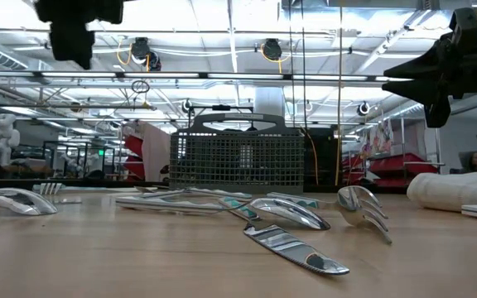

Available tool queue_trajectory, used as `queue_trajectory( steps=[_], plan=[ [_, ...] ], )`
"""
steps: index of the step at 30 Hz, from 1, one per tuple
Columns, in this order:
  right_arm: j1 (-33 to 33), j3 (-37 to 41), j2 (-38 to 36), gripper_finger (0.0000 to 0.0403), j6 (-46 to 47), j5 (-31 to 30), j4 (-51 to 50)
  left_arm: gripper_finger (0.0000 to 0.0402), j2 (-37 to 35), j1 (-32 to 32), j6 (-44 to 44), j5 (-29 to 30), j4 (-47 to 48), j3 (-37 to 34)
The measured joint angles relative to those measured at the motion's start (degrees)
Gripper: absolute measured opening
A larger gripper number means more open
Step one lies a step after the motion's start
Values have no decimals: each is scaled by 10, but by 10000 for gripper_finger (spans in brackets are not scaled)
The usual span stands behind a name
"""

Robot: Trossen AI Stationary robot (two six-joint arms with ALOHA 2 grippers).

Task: Sort silverware
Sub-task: Put the bottom middle blue spoon into the gray silverware basket

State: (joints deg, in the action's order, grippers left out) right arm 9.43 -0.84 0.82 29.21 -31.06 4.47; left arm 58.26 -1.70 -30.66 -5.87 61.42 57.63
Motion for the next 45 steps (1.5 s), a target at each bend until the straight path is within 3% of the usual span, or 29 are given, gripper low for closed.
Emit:
queue_trajectory(
  steps=[7, 14, 23, 33, 39, 45],
  plan=[
    [0, 0, 8, 116, -1, 6, 0, 112, 55, -124, -5, -14, 8, 0],
    [0, 0, 34, 150, 1, 9, 0, 162, 107, -209, -5, 74, -19, 0],
    [0, 0, 49, 177, 7, 11, -1, 185, 169, -305, -47, 94, -15, 0],
    [0, 0, 49, 178, 7, 11, -1, 185, 257, -341, -65, 121, -87, 0],
    [0, 0, 49, 178, 15, 11, -1, 185, 317, -341, -60, 124, -84, 0],
    [0, 0, 49, 178, 16, 12, -1, 185, 337, -341, -45, 140, -99, 0]
  ],
)
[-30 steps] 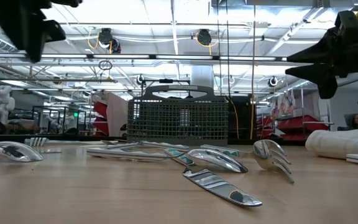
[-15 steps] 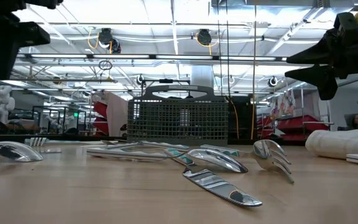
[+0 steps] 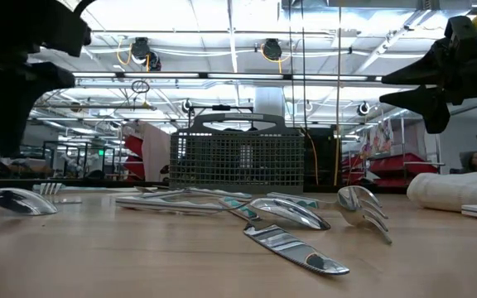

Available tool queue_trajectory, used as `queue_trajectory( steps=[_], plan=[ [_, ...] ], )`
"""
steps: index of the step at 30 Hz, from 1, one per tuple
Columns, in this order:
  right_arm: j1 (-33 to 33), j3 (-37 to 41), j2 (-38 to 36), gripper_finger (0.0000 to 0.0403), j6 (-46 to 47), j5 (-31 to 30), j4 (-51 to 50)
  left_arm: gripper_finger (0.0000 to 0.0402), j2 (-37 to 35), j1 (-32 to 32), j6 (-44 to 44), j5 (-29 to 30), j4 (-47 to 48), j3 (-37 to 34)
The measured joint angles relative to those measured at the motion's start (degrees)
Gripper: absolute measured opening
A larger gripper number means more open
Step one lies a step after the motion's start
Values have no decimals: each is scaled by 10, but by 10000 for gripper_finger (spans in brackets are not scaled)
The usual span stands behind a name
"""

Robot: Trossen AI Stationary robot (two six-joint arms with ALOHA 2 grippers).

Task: Sort silverware
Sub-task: Put the bottom middle blue spoon into the gray silverware basket

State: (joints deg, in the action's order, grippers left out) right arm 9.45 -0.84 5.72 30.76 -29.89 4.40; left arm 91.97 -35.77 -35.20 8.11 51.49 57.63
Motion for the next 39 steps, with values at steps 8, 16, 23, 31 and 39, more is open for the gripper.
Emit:
queue_trajectory(
  steps=[8, 16, 23, 31, 39],
  plan=[
    [0, 0, 0, 178, -1, 0, 0, 185, 0, 0, -11, -4, -73, -54],
    [0, 0, 0, 178, -1, 0, 0, 185, -2, -5, 5, -6, -91, -74],
    [0, 0, 0, 178, 0, 0, 0, 185, -2, -3, 13, -5, -188, -117],
    [0, 0, 0, 178, 13, 0, 0, 167, -7, 9, -7, -15, -242, -167],
    [0, 0, 0, 178, 16, 0, 0, 20, -7, 31, 12, -16, -246, -170]
  ],
)
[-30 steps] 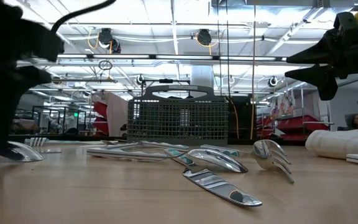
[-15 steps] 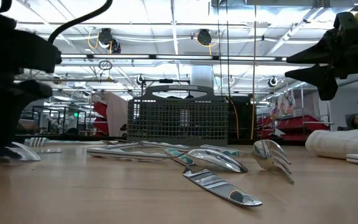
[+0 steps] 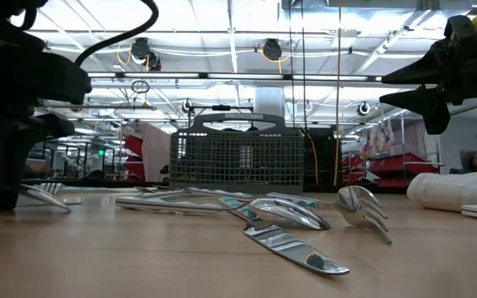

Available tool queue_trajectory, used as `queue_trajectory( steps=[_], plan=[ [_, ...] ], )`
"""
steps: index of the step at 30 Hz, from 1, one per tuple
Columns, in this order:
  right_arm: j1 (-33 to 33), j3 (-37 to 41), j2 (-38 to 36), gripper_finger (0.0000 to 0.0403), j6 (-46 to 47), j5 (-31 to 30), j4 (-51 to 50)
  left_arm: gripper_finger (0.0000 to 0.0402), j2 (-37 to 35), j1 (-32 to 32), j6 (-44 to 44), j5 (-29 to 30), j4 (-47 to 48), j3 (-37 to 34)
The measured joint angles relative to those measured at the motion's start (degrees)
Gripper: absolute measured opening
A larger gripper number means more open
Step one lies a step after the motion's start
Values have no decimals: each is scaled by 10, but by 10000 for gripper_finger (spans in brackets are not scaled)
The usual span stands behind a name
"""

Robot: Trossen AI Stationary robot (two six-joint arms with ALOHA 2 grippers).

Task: Sort silverware
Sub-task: Put the bottom middle blue spoon into the gray silverware basket

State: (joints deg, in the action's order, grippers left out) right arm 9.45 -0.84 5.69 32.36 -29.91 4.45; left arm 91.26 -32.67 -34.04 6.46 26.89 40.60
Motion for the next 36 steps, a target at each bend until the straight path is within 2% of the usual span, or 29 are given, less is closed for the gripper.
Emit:
queue_trajectory(
  steps=[9, 22, 26, 32, 36],
  plan=[
    [0, 0, 0, 178, 0, 0, 0, 13, 5, 12, -17, -3, 7, 26],
    [0, 0, 0, 178, -2, 0, 0, 5, 5, 21, -43, 74, 68, 88],
    [0, 0, 0, 178, -1, 0, 0, 5, -24, 26, -46, 151, 69, 103],
    [0, 0, 1, 178, 0, 0, 0, 5, -125, 73, -61, 290, 64, 107],
    [0, 0, 3, 178, -1, 0, 0, 5, -213, 119, -34, 443, -12, 108]
  ],
)
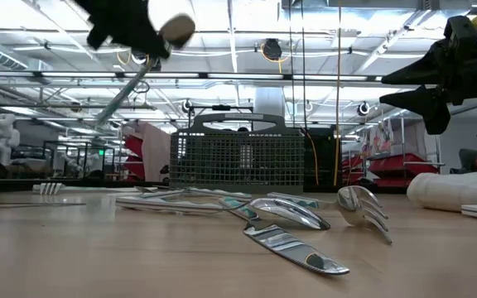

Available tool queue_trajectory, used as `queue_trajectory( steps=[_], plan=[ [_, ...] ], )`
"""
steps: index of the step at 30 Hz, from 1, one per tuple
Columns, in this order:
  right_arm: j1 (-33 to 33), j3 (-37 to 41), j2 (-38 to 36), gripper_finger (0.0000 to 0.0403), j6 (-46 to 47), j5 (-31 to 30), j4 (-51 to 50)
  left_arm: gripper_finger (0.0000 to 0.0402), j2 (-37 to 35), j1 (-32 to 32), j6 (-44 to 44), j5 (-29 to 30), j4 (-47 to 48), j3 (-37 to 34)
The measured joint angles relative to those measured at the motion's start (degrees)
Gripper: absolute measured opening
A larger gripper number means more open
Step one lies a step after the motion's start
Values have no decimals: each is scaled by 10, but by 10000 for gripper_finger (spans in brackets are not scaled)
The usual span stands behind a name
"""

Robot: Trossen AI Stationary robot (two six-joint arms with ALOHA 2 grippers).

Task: Sort silverware
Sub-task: Put the bottom middle blue spoon into the gray silverware basket

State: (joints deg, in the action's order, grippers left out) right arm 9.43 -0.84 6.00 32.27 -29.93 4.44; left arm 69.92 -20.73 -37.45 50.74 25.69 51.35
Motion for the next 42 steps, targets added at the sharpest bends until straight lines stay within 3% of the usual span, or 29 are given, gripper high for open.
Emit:
queue_trajectory(
  steps=[3, 6, 8, 12, 21, 32, 42],
  plan=[
    [0, 0, 1, 178, -1, 0, 0, 5, -60, 50, 80, 99, -76, -2],
    [0, 0, 3, 178, -4, -4, 0, 5, -107, 119, 180, 109, -185, -15],
    [0, 0, 4, 178, -5, -5, 0, 5, -122, 170, 257, 70, -272, -27],
    [0, 0, 5, 178, -5, -5, 0, 5, -120, 270, 365, -71, -447, -50],
    [0, 0, 5, 178, 0, -5, 0, 5, -44, 426, 359, -244, -712, -115],
    [0, 0, 5, 178, 16, -5, 0, 5, 97, 506, 310, -311, -777, -118],
    [0, 0, 5, 178, 29, -5, 0, 5, 166, 540, 261, -311, -788, -140]
  ],
)
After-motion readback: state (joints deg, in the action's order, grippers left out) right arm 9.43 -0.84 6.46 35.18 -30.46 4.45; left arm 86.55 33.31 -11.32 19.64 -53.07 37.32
